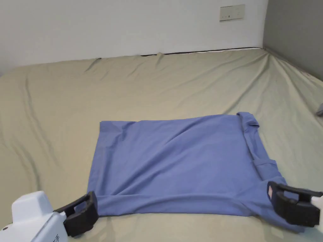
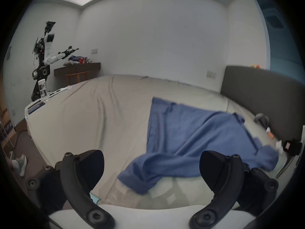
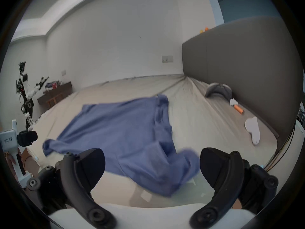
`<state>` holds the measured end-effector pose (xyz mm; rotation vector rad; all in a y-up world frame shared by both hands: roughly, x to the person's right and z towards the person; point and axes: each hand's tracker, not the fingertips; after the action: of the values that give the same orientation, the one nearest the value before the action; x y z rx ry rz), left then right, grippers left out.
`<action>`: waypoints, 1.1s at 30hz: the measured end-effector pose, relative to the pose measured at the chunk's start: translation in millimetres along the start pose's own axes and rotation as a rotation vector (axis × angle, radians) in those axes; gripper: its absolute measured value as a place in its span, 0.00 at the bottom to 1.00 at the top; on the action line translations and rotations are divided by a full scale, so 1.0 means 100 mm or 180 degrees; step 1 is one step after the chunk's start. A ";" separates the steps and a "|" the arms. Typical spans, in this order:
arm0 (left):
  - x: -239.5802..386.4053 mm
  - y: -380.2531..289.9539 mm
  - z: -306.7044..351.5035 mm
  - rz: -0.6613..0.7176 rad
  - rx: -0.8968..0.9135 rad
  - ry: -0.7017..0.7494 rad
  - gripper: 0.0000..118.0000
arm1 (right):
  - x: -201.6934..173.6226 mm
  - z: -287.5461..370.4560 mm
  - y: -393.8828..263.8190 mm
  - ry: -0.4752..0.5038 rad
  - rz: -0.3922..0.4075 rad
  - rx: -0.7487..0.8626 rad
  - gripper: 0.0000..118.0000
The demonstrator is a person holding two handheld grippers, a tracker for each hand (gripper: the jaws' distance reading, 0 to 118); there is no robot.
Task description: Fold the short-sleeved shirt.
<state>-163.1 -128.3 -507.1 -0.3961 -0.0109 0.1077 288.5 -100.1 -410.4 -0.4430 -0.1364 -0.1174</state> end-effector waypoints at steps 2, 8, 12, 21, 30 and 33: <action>0.10 0.19 0.05 -0.0063 0.0184 -0.0063 0.96 | -0.17 -0.01 0.22 0.0043 0.0135 0.0326 0.98; 0.33 0.65 -0.03 -0.0318 0.0410 -0.0016 0.00 | -0.35 -0.10 0.62 0.0229 0.0203 0.0845 0.05; 0.31 0.69 -0.14 -0.0248 0.0207 -0.0248 0.00 | -0.35 -0.16 0.65 0.0408 0.0090 0.0887 0.00; 0.09 0.08 -0.36 -0.0535 -0.0492 -0.0054 0.73 | -0.26 -0.52 0.39 0.0572 -0.0062 0.0502 0.00; -0.04 -0.36 -0.77 -0.0529 -0.1114 0.0108 0.92 | -0.23 -0.67 0.19 0.0550 -0.0187 0.0230 0.00; 0.02 -0.30 -0.78 -0.0628 -0.1199 0.0035 0.81 | -0.26 -0.70 0.17 0.0556 -0.0147 0.0156 0.00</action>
<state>-155.8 -186.0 -567.3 -0.7692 -0.0599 -0.0936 272.8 -112.8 -483.9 -0.3788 0.0222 -0.1972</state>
